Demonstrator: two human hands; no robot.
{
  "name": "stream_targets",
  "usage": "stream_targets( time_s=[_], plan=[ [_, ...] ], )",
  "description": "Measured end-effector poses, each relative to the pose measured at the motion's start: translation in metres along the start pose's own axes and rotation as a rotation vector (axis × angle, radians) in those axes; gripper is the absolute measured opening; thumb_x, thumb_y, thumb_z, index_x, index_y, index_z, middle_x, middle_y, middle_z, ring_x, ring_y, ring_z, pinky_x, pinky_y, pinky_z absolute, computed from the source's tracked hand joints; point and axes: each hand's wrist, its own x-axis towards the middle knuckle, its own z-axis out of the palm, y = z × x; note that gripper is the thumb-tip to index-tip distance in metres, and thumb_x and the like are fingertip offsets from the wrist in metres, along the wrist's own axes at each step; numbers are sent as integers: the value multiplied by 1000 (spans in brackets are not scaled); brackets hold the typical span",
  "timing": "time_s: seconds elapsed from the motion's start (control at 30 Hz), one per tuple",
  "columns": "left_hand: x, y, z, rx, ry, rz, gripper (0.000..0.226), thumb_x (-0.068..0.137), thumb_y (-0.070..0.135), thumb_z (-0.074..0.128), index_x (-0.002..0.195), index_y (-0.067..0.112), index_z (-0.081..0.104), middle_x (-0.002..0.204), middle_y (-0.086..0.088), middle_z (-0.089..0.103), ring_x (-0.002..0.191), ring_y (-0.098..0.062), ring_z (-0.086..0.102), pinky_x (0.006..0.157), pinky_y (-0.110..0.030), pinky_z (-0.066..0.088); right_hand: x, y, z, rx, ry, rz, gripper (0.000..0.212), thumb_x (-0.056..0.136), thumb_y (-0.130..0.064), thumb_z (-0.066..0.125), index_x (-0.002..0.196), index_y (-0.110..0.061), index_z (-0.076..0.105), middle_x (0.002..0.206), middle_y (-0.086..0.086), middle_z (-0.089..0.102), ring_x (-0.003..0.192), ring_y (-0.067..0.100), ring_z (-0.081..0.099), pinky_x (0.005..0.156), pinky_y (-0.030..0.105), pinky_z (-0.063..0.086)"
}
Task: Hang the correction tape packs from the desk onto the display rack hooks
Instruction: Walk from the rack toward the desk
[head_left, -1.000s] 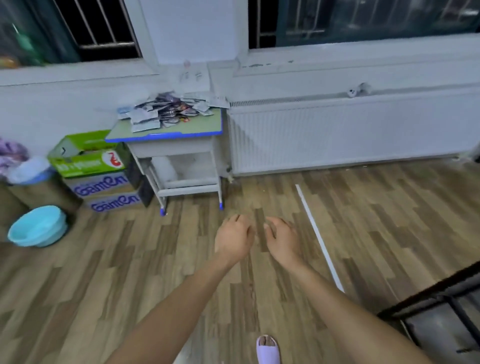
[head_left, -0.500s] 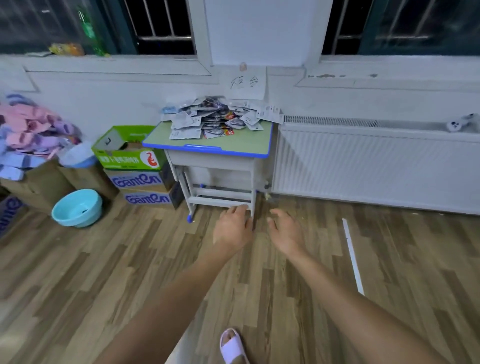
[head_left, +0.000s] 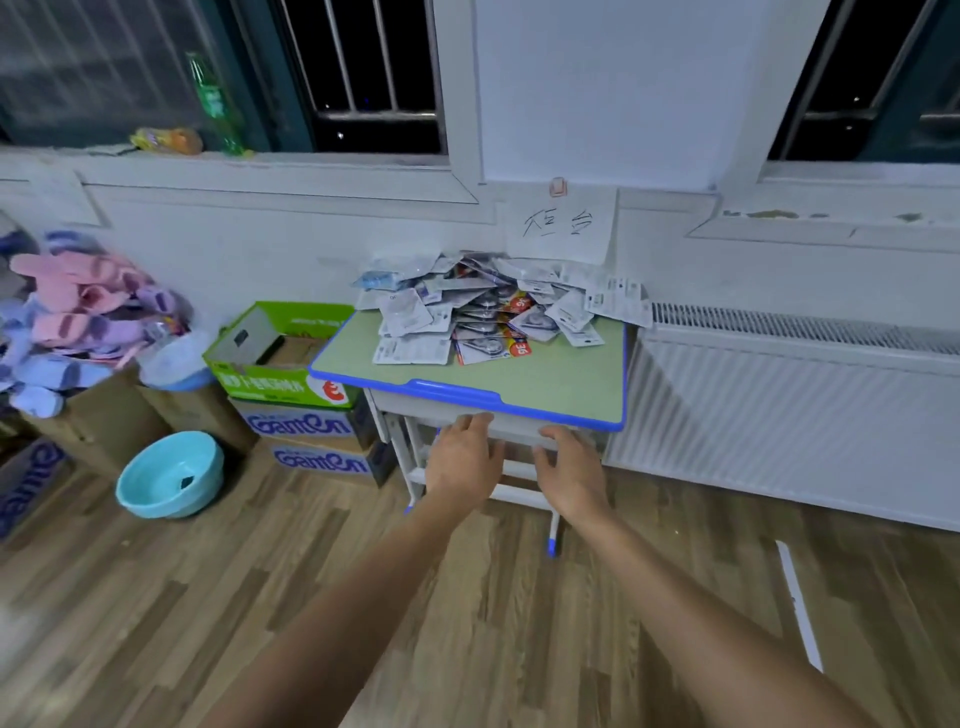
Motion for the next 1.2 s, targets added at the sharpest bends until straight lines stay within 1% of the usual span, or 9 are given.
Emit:
stream_targets(
  time_s=[0.23,0.43,0.57,0.7,0.83,0.9,1.0,1.03,1.2],
  plan=[
    [117,-44,-4,33,-32,-71,51,99,32,45,146,15,34,147,-9,37,133,-29,37,104,-39,37,117,-18,53,22,-94,4,31,95,-19,52,125,-13,56,124,7,57,117,25,50,93,29,39],
    [216,-81,-10,78,-33,-173,53,98,32,48,146,16,33,147,-9,37,130,-28,40,104,-38,38,225,-43,90,87,-205,-7,32,93,-14,53,125,-8,55,125,11,59,116,26,54,96,34,43],
    [265,-105,-18,28,-22,-264,53,97,34,48,144,14,35,145,-13,39,130,-31,39,105,-40,36,279,-62,114,131,-246,43,30,92,-17,55,122,-11,57,121,8,61,110,22,58,87,29,45],
    [302,-132,-21,3,-33,-317,51,97,36,48,142,14,37,140,-14,43,126,-33,41,101,-42,37,318,-74,139,46,-265,40,26,87,-10,58,113,-13,58,114,8,63,102,23,59,76,26,41],
    [347,-162,-32,-42,-39,-366,52,98,39,46,139,10,36,132,-20,47,122,-37,45,99,-43,38,352,-88,161,-37,-299,14,44,87,-12,61,128,-19,51,124,8,54,106,24,56,78,25,39],
    [370,-177,-38,-74,-52,-380,53,98,39,45,140,9,34,132,-22,48,122,-37,45,99,-42,37,364,-95,173,-41,-329,67,51,85,-17,64,132,-18,47,127,10,50,110,25,54,81,26,40],
    [404,-200,-42,-87,-81,-403,57,97,42,45,139,6,32,131,-23,49,123,-38,46,100,-41,36,378,-107,191,20,-335,233,51,80,-30,66,124,-12,46,118,11,55,100,28,60,80,35,50],
    [413,-207,-42,-97,-99,-413,58,97,43,46,138,5,32,130,-23,49,122,-38,46,99,-41,37,381,-109,197,23,-320,281,53,81,-31,65,124,-10,43,117,11,56,98,28,61,79,37,51],
    [443,-231,-31,-96,-201,-433,63,93,52,47,131,3,33,125,-23,55,118,-39,50,95,-41,40,392,-116,215,12,-223,415,53,83,-25,68,122,-4,39,120,15,54,101,32,59,77,35,48]
  ],
)
